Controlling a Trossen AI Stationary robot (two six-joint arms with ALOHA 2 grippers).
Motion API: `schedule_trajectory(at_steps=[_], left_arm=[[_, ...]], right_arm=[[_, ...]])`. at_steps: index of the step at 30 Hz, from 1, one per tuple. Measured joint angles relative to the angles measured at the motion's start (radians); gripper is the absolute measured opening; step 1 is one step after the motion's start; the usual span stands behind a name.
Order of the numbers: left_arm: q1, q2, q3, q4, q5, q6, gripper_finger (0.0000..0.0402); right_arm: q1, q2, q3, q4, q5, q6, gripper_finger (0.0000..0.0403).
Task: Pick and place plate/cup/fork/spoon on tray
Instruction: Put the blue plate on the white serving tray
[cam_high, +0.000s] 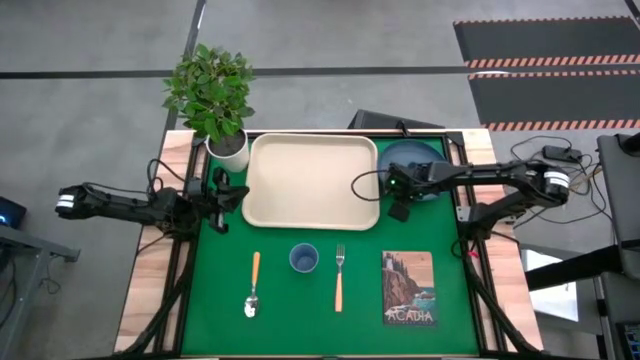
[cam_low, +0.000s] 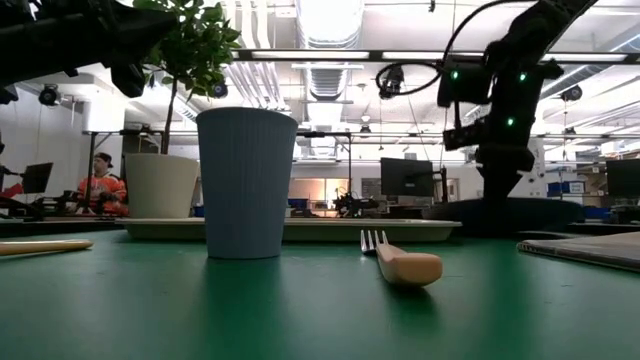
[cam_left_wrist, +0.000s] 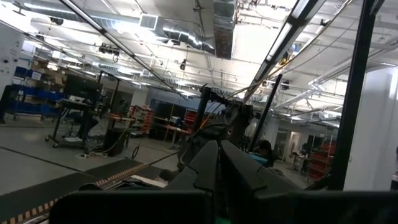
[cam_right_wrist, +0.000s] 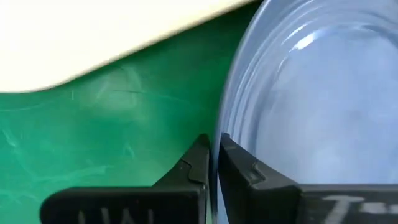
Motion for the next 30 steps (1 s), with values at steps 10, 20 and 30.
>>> schedule_trajectory(at_steps=[10, 20, 30], left_arm=[[0.0, 0.0, 0.0, 0.0, 0.0, 0.0, 0.0], [0.0, 0.0, 0.0, 0.0, 0.0, 0.044, 0.0], [0.0, 0.0, 0.0, 0.0, 0.0, 0.045, 0.0]], right_arm=[[0.0, -0.128, 0.115, -0.119, 0.112, 0.006, 0.0009], [0.096, -0.079, 0.3, -0.081, 0.123, -0.042, 0.0008], [0.222, 0.175, 0.525, 0.029, 0.127, -0.203, 0.0008]])
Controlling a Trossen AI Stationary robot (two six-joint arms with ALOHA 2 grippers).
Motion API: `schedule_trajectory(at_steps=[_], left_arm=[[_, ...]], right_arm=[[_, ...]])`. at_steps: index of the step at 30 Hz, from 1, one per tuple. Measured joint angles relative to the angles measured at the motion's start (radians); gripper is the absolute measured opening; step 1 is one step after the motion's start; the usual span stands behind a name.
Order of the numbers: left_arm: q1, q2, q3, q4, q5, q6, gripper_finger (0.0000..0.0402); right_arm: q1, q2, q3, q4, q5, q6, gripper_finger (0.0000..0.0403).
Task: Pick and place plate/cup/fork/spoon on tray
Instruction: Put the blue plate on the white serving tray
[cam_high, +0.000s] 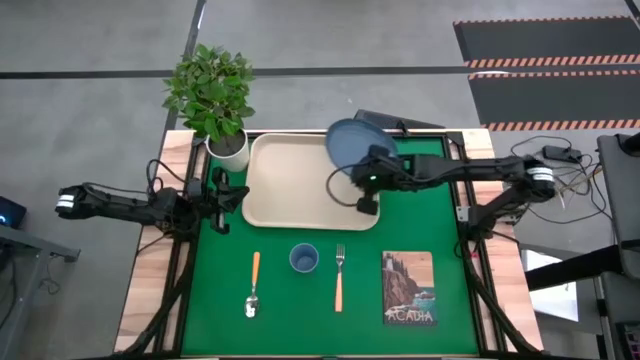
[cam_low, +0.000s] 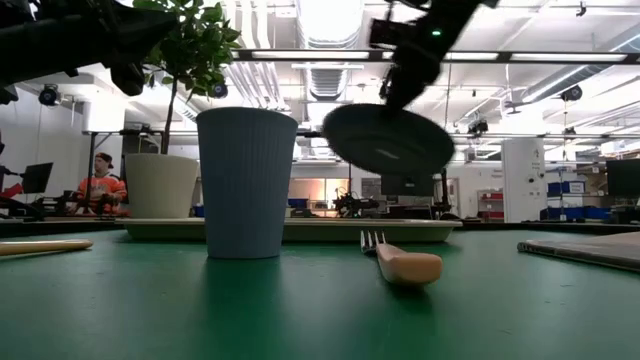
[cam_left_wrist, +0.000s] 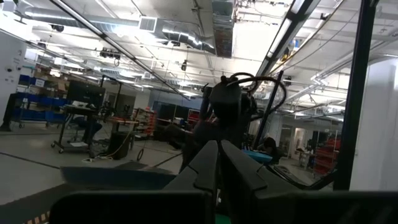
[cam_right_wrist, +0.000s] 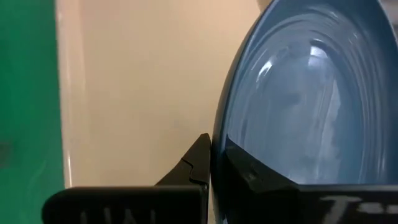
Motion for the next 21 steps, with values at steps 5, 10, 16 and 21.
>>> schedule_trajectory(at_steps=[5, 10, 16, 21], left_arm=[[0.0, -0.002, 0.0, 0.0, 0.0, 0.0, 0.0], [0.0, -0.002, 0.0, 0.0, 0.0, 0.0, 0.0], [0.0, -0.002, 0.0, 0.0, 0.0, -0.001, 0.0], [0.0, 0.0, 0.0, 0.0, 0.0, -0.001, 0.0]], right_arm=[[0.019, 0.148, 0.126, 0.03, -0.001, -0.09, 0.0008], [0.018, 0.28, 0.232, 0.037, -0.029, -0.156, 0.0008], [0.018, 0.39, 0.294, 0.097, -0.132, -0.201, 0.0009], [0.016, 0.439, 0.303, 0.163, -0.224, -0.204, 0.0009]])
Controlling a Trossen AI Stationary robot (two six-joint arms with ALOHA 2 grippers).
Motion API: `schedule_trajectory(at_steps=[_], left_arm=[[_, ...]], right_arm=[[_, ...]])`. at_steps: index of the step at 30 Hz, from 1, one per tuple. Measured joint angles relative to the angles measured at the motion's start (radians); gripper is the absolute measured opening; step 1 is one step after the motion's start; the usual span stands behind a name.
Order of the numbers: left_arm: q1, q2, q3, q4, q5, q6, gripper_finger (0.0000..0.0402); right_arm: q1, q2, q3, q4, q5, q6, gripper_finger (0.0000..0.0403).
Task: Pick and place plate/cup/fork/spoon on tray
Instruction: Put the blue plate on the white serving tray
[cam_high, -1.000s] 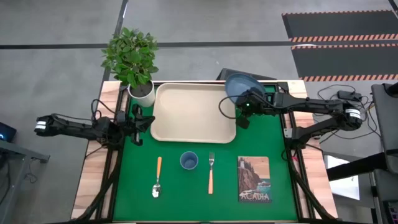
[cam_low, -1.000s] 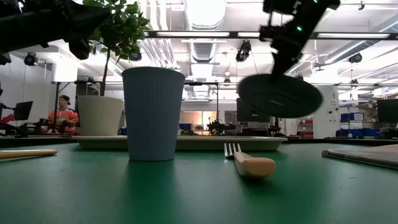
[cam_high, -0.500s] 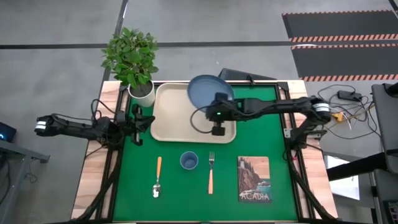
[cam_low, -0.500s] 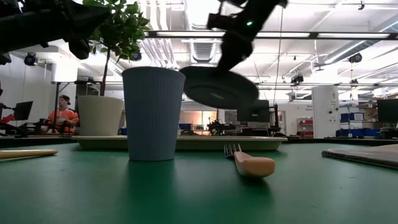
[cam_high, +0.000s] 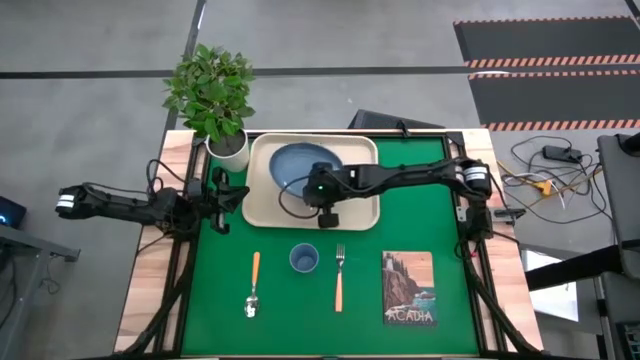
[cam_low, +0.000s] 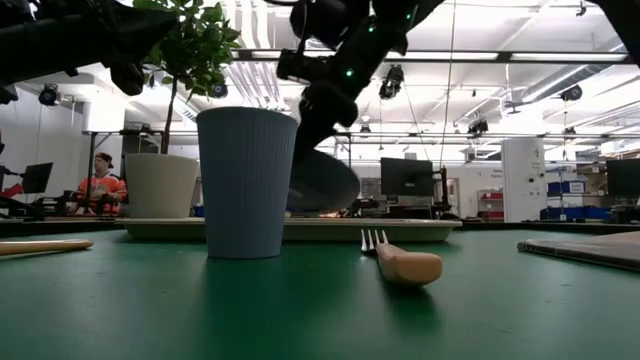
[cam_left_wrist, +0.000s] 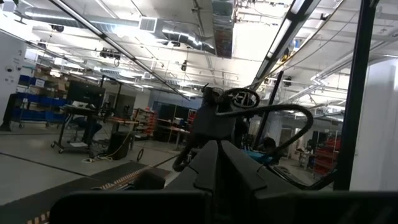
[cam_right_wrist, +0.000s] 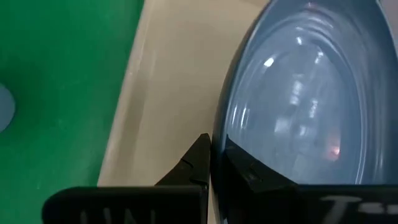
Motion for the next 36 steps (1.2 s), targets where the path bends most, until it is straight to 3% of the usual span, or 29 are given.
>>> schedule_trajectory(at_steps=[25, 36], left_arm=[[0.0, 0.0, 0.0, 0.0, 0.0, 0.0, 0.0], [0.0, 0.0, 0.0, 0.0, 0.0, 0.0, 0.0]], right_arm=[[-0.023, 0.134, 0.0, 0.106, -0.025, 0.007, 0.0011], [-0.031, 0.129, 0.0, 0.105, -0.03, 0.022, 0.0104]])
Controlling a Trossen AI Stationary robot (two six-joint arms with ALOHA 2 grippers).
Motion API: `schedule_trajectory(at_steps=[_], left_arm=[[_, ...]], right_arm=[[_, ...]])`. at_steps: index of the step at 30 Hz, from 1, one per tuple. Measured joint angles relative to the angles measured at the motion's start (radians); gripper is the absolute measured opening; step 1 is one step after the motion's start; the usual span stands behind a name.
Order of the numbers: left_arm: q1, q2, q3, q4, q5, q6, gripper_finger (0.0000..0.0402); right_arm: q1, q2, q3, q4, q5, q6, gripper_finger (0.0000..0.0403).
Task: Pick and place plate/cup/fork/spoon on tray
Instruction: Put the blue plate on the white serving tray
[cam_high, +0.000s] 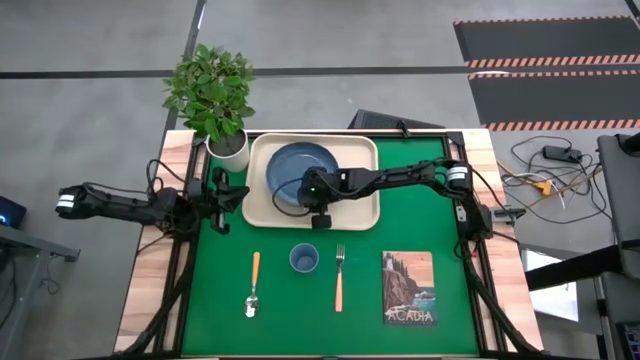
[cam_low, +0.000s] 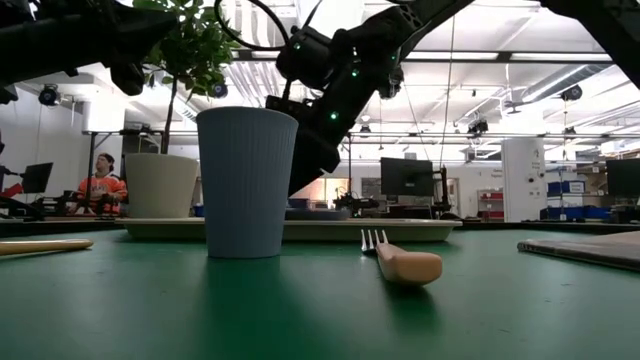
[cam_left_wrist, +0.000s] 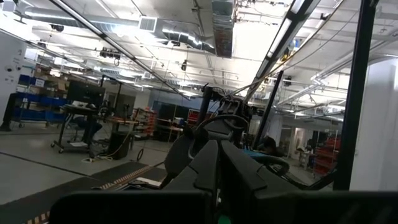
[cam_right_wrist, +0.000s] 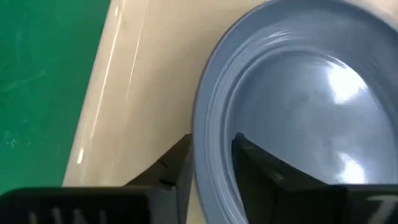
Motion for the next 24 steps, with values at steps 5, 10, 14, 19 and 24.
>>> schedule_trajectory(at_steps=[5, 10, 14, 19, 24], left_arm=[[0.0, 0.0, 0.0, 0.0, 0.0, 0.0, 0.0], [0.0, 0.0, 0.0, 0.0, 0.0, 0.0, 0.0], [0.0, 0.0, 0.0, 0.0, 0.0, 0.0, 0.0], [0.0, 0.0, 0.0, -0.001, 0.0, 0.0, 0.0], [0.0, 0.0, 0.0, -0.001, 0.0, 0.0, 0.0]], right_arm=[[0.0, -0.04, 0.0, -0.014, 0.0, 0.006, 0.0134], [-0.003, -0.121, 0.0, -0.121, 0.001, 0.013, 0.0137], [-0.04, -0.192, 0.0, -0.258, -0.001, 0.042, 0.0106], [-0.116, -0.224, -0.02, -0.363, 0.002, 0.075, 0.004], [-0.191, -0.214, -0.079, -0.362, 0.001, 0.085, 0.0012]])
